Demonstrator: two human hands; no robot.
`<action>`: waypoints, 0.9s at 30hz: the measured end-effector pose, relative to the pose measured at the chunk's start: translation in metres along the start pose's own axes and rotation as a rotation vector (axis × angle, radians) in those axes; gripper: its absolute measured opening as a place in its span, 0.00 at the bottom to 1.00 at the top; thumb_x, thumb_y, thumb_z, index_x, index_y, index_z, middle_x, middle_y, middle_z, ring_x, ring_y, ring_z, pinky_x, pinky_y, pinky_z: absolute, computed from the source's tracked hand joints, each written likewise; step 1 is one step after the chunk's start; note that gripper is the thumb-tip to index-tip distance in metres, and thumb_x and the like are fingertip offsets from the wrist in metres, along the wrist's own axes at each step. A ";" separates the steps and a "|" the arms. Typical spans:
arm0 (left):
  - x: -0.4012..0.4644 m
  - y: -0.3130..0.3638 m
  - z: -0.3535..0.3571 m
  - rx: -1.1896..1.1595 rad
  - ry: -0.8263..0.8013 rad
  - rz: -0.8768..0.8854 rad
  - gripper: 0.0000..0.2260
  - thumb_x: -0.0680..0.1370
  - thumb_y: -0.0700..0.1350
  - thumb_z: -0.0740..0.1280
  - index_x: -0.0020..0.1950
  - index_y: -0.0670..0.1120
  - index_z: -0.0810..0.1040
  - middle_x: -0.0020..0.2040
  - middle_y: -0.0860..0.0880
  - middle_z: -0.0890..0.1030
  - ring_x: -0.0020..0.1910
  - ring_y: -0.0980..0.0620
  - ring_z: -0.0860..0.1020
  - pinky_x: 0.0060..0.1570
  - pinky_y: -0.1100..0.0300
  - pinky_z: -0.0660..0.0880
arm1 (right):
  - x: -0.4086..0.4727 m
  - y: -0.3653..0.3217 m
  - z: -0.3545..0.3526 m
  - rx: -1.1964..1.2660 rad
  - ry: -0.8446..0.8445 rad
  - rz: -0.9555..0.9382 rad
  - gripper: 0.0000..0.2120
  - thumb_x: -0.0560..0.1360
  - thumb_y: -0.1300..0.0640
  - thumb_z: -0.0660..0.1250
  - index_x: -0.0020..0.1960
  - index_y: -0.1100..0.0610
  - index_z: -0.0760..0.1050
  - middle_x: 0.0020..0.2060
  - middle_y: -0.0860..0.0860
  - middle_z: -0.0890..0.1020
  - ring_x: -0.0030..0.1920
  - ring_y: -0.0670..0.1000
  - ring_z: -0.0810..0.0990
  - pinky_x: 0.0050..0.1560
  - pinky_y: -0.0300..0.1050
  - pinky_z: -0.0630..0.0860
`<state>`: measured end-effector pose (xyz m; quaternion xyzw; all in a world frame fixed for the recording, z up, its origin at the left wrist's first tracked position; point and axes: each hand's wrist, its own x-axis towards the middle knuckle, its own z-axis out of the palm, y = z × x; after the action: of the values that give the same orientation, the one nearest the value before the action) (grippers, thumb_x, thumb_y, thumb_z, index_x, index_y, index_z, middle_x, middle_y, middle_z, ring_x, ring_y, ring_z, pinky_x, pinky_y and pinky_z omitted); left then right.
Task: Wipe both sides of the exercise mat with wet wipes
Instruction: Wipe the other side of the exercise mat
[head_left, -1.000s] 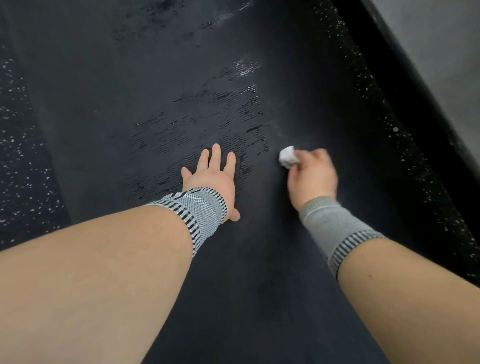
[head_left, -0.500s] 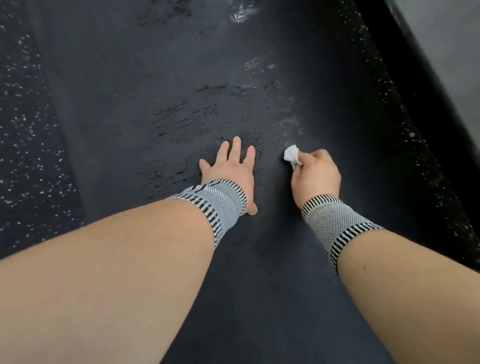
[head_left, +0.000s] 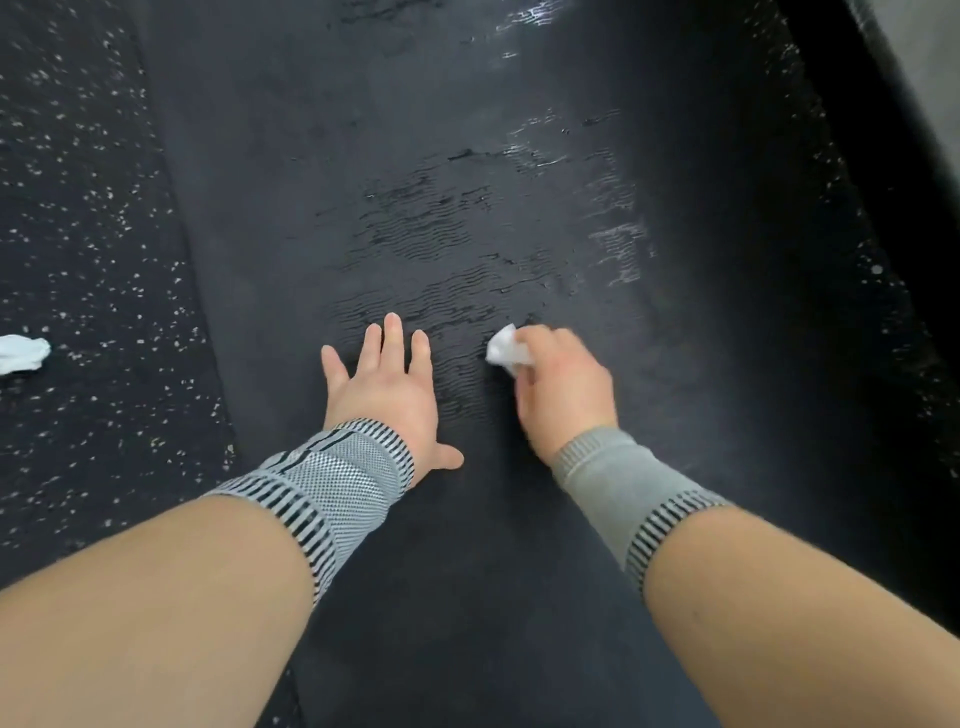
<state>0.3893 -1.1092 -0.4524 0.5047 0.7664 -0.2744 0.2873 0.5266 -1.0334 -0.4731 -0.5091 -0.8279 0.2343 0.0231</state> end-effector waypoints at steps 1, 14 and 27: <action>0.000 0.001 0.000 0.003 0.003 -0.002 0.57 0.69 0.71 0.67 0.79 0.45 0.35 0.79 0.42 0.34 0.79 0.44 0.38 0.73 0.34 0.44 | -0.009 -0.012 0.010 0.010 -0.028 -0.107 0.09 0.66 0.66 0.72 0.46 0.58 0.78 0.38 0.57 0.76 0.32 0.60 0.76 0.29 0.45 0.69; -0.001 -0.006 0.012 -0.108 0.070 0.048 0.56 0.70 0.70 0.68 0.79 0.46 0.34 0.78 0.43 0.32 0.78 0.44 0.36 0.73 0.36 0.46 | -0.004 -0.024 0.019 0.052 -0.017 -0.060 0.07 0.71 0.62 0.66 0.49 0.59 0.78 0.43 0.54 0.74 0.34 0.54 0.72 0.34 0.42 0.69; 0.000 -0.009 0.011 -0.144 0.071 0.099 0.54 0.72 0.68 0.67 0.79 0.45 0.34 0.77 0.40 0.31 0.78 0.41 0.35 0.74 0.37 0.46 | -0.017 -0.042 0.032 0.092 0.037 0.040 0.05 0.70 0.65 0.68 0.45 0.60 0.80 0.39 0.53 0.76 0.32 0.52 0.71 0.36 0.39 0.65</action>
<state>0.3826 -1.1195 -0.4587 0.5297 0.7678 -0.1860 0.3087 0.4908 -1.0758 -0.4811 -0.5282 -0.8053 0.2630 0.0571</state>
